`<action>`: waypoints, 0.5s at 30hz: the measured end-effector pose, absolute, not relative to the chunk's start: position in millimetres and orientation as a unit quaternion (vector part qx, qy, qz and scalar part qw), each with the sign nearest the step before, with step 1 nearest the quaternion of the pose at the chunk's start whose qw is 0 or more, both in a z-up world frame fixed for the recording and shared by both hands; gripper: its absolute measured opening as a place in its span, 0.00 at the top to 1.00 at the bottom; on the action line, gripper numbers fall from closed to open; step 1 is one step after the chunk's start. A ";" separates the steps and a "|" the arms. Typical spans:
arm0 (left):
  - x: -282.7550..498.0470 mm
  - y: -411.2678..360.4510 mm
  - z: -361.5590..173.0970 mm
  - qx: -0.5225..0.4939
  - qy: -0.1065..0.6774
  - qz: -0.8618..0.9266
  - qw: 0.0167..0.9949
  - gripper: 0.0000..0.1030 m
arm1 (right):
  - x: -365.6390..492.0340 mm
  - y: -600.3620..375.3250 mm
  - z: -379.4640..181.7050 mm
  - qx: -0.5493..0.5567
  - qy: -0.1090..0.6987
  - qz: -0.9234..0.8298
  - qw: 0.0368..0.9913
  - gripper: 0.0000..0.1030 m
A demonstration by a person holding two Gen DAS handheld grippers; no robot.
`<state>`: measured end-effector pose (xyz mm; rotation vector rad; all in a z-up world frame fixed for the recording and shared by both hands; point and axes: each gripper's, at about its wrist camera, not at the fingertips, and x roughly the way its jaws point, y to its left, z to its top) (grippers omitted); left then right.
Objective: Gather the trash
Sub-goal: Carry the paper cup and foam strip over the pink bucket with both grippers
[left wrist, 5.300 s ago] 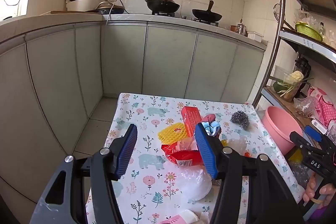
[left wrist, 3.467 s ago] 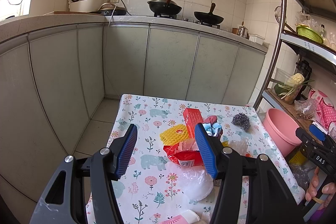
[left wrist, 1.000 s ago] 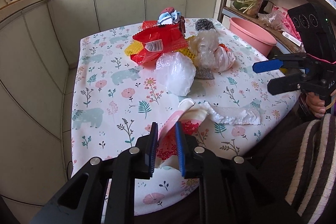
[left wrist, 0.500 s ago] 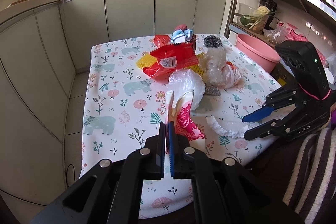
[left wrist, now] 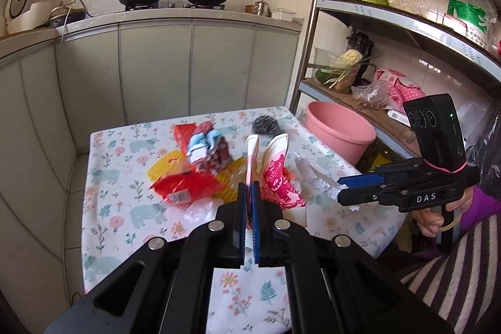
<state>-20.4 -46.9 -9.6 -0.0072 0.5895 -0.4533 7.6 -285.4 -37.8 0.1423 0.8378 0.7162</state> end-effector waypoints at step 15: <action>93.0 -204.8 26.5 -0.021 0.265 -0.323 0.908 0.98 | 51.8 -440.0 -22.4 0.178 0.267 0.068 0.945 0.68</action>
